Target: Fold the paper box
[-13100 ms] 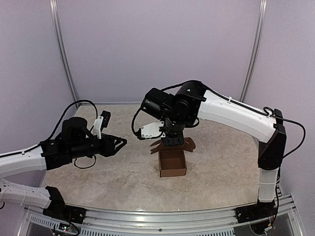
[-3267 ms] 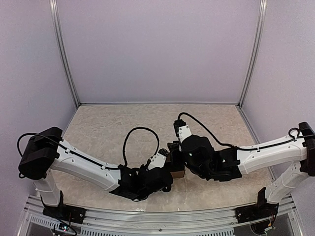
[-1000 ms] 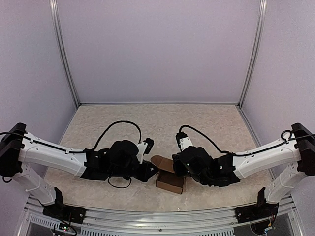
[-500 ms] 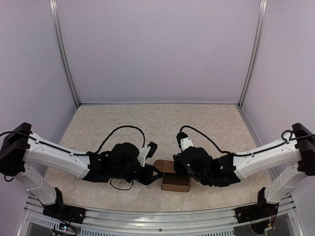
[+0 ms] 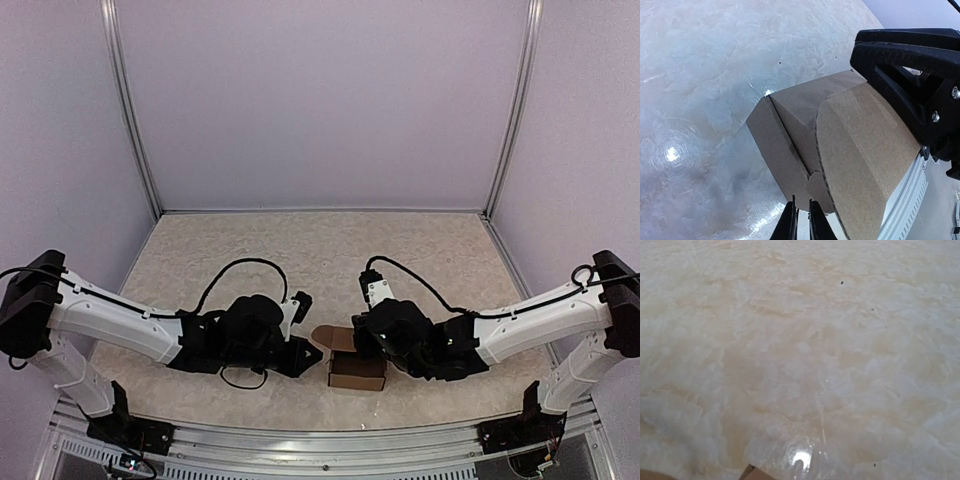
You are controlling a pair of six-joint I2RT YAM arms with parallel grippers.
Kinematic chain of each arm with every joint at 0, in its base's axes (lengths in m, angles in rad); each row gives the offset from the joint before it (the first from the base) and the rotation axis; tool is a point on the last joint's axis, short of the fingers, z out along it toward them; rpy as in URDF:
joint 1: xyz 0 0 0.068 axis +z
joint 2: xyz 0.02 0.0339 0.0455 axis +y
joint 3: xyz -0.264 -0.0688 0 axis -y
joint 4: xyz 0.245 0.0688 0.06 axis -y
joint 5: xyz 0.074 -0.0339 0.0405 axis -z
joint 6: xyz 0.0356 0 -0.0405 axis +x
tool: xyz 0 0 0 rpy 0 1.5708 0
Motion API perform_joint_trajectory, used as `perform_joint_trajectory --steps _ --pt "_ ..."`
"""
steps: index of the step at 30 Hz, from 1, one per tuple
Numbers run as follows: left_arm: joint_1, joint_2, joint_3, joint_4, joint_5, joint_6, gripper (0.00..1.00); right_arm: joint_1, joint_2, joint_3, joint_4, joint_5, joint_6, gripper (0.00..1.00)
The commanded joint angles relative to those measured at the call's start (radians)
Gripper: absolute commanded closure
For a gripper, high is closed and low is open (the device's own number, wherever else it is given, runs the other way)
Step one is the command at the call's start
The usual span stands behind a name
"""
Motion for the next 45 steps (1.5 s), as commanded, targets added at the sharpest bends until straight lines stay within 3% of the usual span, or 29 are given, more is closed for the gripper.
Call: perform_joint_trajectory --steps 1,15,27,39,45 --pt "0.001 0.020 0.018 0.000 0.013 0.006 0.90 -0.001 -0.019 -0.016 -0.025 0.008 0.006 0.81" --pt "-0.041 0.060 0.095 0.042 0.125 0.057 0.91 0.000 -0.026 -0.033 -0.016 0.011 0.021 0.81" --pt "-0.036 0.049 0.084 0.027 0.097 0.061 0.91 0.007 -0.057 -0.034 -0.020 0.026 0.009 0.81" --pt "-0.017 -0.114 0.066 -0.147 -0.009 0.119 0.68 0.007 -0.174 -0.045 -0.069 0.017 -0.037 0.81" --pt "0.006 -0.169 0.054 -0.216 -0.026 0.140 0.66 0.007 -0.231 -0.065 -0.045 -0.008 -0.066 0.80"
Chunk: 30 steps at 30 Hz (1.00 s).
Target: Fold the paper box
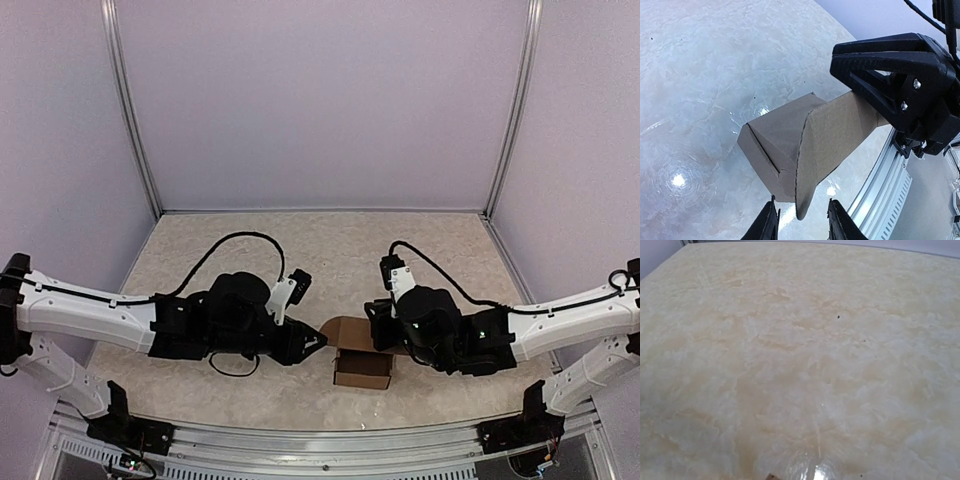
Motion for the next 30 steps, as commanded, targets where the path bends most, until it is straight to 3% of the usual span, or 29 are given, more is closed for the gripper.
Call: perform_joint_trajectory --steps 1,10,20,30 --pt "0.025 -0.048 -0.031 -0.092 -0.024 0.030 0.66 0.008 -0.062 -0.024 -0.019 -0.019 -0.039 0.80" --pt "0.081 -0.125 -0.015 -0.138 0.001 0.078 0.50 0.009 -0.226 -0.053 -0.093 -0.062 -0.066 0.73" --pt "0.103 -0.061 0.119 -0.175 0.158 0.189 0.35 0.008 -0.504 -0.123 -0.369 -0.035 0.015 0.61" --pt "0.122 0.028 0.209 -0.225 0.244 0.308 0.33 0.008 -0.637 -0.162 -0.583 -0.214 0.120 0.57"
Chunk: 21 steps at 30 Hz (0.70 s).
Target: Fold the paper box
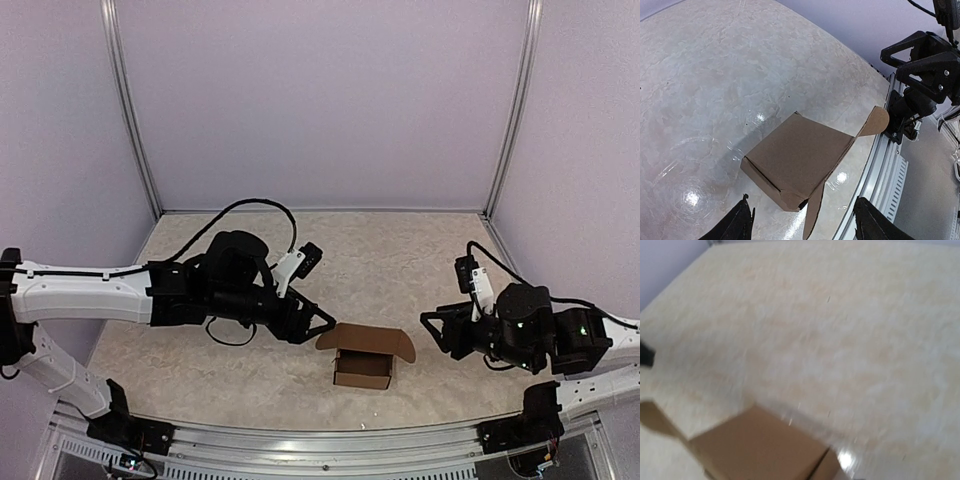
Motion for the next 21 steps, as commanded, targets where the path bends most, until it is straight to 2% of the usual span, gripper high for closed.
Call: perform_joint_trajectory --steps 1,6,13,21 --pt "0.009 0.059 0.050 -0.055 0.053 0.089 0.33 0.005 -0.009 -0.040 -0.134 -0.114 0.081 0.58" --pt "0.010 0.107 0.083 -0.048 0.091 0.129 0.35 0.006 0.015 -0.062 -0.170 -0.161 0.140 0.58" --pt "0.013 0.147 0.122 -0.054 0.138 0.164 0.46 0.004 0.046 -0.111 -0.141 -0.216 0.179 0.60" --pt "0.017 0.205 0.228 -0.139 0.204 0.280 0.48 -0.010 0.048 -0.156 -0.087 -0.258 0.183 0.60"
